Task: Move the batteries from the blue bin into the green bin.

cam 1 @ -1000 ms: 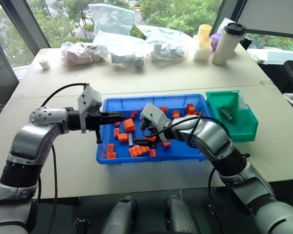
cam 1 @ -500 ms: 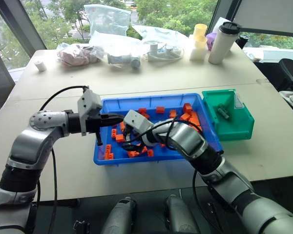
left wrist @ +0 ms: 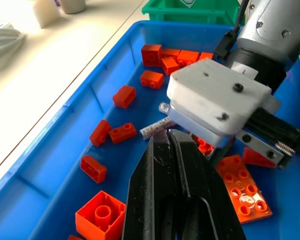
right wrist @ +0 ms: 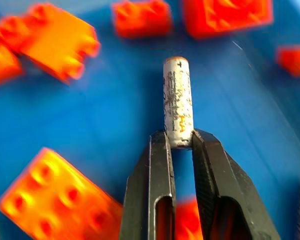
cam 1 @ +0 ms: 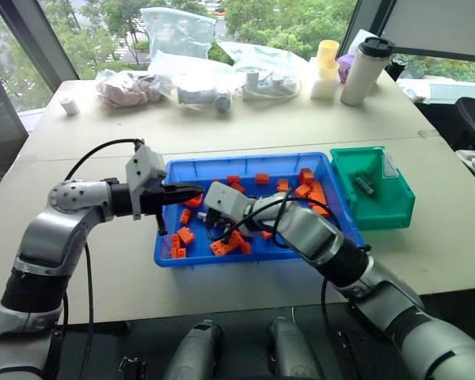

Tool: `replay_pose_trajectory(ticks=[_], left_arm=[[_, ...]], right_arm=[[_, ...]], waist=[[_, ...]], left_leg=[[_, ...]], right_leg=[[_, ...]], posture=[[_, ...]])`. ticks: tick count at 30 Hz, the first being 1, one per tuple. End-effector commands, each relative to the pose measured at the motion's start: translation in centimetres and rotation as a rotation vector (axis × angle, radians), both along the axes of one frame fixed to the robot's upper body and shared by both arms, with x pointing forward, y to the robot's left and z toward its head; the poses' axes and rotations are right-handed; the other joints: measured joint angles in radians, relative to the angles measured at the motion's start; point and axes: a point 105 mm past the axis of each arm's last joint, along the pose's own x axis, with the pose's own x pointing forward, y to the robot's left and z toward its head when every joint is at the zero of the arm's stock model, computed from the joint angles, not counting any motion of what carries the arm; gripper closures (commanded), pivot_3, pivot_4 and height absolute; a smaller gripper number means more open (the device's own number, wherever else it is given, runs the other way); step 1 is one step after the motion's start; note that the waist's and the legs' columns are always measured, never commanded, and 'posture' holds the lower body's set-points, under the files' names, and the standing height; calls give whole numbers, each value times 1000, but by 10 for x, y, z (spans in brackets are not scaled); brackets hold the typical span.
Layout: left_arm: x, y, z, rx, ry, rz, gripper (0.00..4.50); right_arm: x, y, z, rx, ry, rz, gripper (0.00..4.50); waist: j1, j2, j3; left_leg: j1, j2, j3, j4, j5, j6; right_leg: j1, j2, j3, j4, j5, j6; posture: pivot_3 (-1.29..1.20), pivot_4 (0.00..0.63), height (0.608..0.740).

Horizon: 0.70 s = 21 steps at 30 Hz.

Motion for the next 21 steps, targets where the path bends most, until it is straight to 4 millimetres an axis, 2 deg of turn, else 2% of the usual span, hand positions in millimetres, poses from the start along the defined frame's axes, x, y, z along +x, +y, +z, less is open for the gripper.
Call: replay_pose_trajectory(ticks=[1,5,10,13,16,21], left_arm=[[1,-2,7,-2,-42,-12,4500],[2,-5,8,-11,-45,-20,4500],[2,-8,4,-22,-38,-35,4500],[3,-11,3,-29,-36,-41,4500],[4,-14,1,-34,-35,-45,4500],[3,-18,-2,-40,-33,-51,4500]], right_arm=[[3,-29,44,113,-88,-80,4496],[1,-79,88,229,-179,-224,4496],[-8,-151,110,235,-229,-453,4496],[-16,-182,109,198,-223,-543,4496],[-24,-209,96,138,-195,-619,4496],[-28,-225,79,103,-152,-654,4496]], waist=[[-3,0,0],[-8,0,0],[1,0,0],[3,0,0],[0,0,1],[-6,0,1]], left_leg=[[0,0,0,0,0,0],[0,1,1,-2,0,0],[0,0,1,-3,0,0],[0,0,1,-3,0,1],[0,1,2,-3,0,1],[1,2,3,-3,0,1]], right_leg=[[0,0,0,0,0,0],[-2,0,1,0,0,0],[-1,0,0,-1,0,0],[0,-1,0,-2,0,0],[0,-2,0,-2,0,0],[0,-2,2,-1,0,0]], posture=[[0,150,740],[0,150,740],[0,150,740],[0,150,740],[0,150,740],[0,150,740]])
